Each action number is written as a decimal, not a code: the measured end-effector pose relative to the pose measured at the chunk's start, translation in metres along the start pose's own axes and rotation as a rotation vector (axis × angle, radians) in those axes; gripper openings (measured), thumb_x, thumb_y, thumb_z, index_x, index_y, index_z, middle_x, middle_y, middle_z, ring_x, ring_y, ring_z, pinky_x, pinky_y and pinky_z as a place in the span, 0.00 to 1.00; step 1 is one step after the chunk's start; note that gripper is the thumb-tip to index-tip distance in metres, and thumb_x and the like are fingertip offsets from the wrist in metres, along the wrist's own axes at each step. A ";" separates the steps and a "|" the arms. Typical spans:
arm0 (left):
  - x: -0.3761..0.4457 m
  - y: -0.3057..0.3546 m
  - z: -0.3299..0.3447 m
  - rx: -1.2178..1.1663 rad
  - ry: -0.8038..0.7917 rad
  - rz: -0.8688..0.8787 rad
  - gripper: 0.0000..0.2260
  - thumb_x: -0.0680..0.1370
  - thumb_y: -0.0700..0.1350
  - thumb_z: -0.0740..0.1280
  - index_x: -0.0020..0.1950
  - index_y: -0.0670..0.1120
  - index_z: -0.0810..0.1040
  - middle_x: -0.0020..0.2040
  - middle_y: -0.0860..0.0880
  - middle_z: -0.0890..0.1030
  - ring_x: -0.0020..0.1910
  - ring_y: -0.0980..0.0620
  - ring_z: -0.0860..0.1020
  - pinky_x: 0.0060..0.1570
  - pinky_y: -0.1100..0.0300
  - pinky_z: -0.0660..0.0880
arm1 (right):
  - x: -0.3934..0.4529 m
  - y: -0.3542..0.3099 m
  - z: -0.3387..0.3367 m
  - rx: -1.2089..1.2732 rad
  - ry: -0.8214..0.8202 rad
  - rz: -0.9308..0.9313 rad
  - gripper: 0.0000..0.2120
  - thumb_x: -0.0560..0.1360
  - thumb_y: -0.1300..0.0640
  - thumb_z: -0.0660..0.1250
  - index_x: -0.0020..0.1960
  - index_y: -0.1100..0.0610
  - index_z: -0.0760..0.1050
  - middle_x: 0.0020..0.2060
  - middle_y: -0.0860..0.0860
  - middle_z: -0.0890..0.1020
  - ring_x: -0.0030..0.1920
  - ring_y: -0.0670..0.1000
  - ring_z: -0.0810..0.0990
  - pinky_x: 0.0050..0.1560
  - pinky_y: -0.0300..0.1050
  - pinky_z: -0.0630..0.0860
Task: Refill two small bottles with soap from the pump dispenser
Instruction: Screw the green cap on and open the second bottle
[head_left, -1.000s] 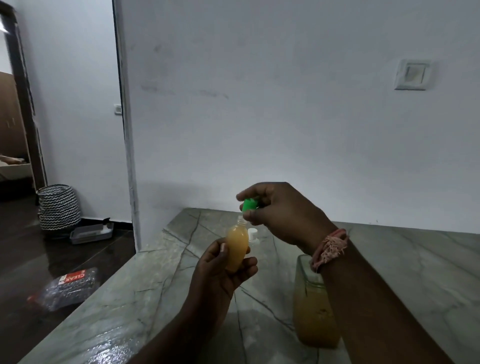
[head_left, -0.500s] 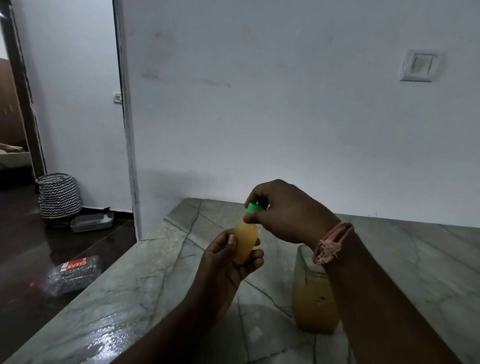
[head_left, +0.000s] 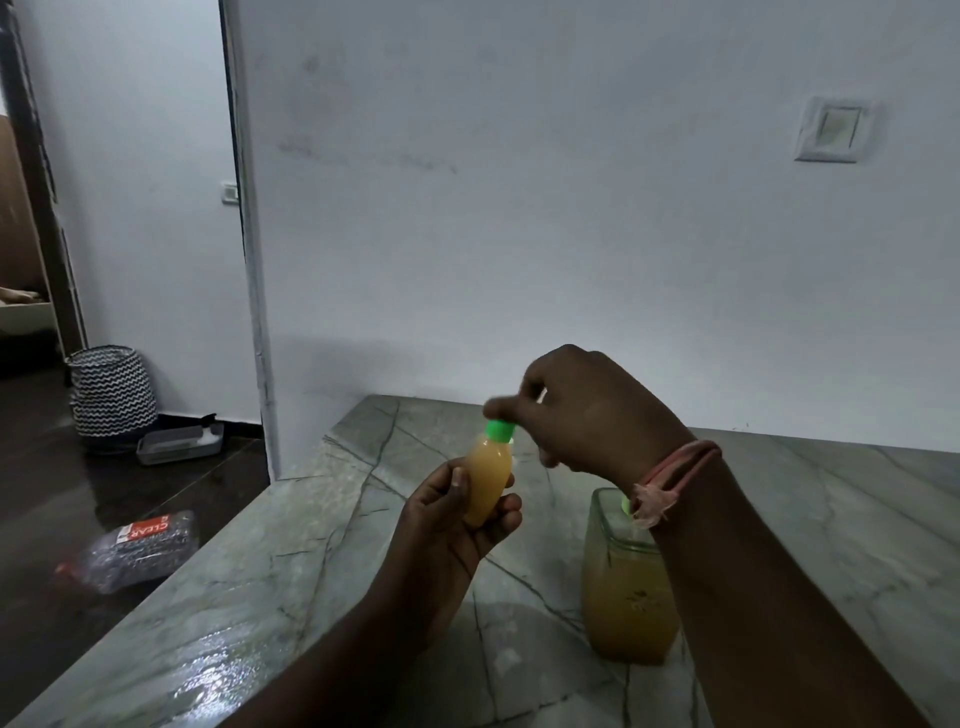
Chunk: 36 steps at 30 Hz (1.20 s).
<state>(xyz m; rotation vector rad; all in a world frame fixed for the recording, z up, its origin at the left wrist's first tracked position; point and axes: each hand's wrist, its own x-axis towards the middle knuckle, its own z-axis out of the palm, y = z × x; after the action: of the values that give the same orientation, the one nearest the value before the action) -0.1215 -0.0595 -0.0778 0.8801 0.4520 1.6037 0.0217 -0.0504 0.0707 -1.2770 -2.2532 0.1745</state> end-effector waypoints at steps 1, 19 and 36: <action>0.000 0.001 0.000 -0.009 0.005 0.000 0.19 0.78 0.46 0.65 0.65 0.38 0.73 0.54 0.36 0.80 0.46 0.42 0.81 0.47 0.52 0.81 | 0.001 0.002 0.000 -0.022 0.050 0.018 0.18 0.74 0.39 0.68 0.41 0.54 0.81 0.32 0.50 0.84 0.32 0.47 0.81 0.37 0.46 0.79; -0.001 0.006 0.005 0.269 0.125 0.154 0.16 0.69 0.41 0.74 0.56 0.49 0.84 0.57 0.42 0.83 0.53 0.41 0.84 0.47 0.55 0.82 | 0.009 -0.012 0.027 -0.394 -0.083 0.084 0.15 0.80 0.56 0.56 0.59 0.44 0.77 0.54 0.51 0.80 0.44 0.50 0.76 0.39 0.42 0.67; -0.002 -0.002 0.007 0.648 0.217 0.359 0.19 0.70 0.46 0.77 0.58 0.60 0.81 0.54 0.58 0.85 0.54 0.57 0.83 0.52 0.60 0.80 | 0.040 -0.019 0.002 -0.013 -0.344 0.310 0.19 0.79 0.50 0.67 0.35 0.62 0.72 0.26 0.55 0.74 0.21 0.50 0.71 0.25 0.38 0.71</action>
<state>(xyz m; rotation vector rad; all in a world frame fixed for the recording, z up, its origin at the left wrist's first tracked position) -0.1149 -0.0624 -0.0753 1.3296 1.0527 1.9248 -0.0095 -0.0277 0.0916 -1.7089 -2.3178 0.5293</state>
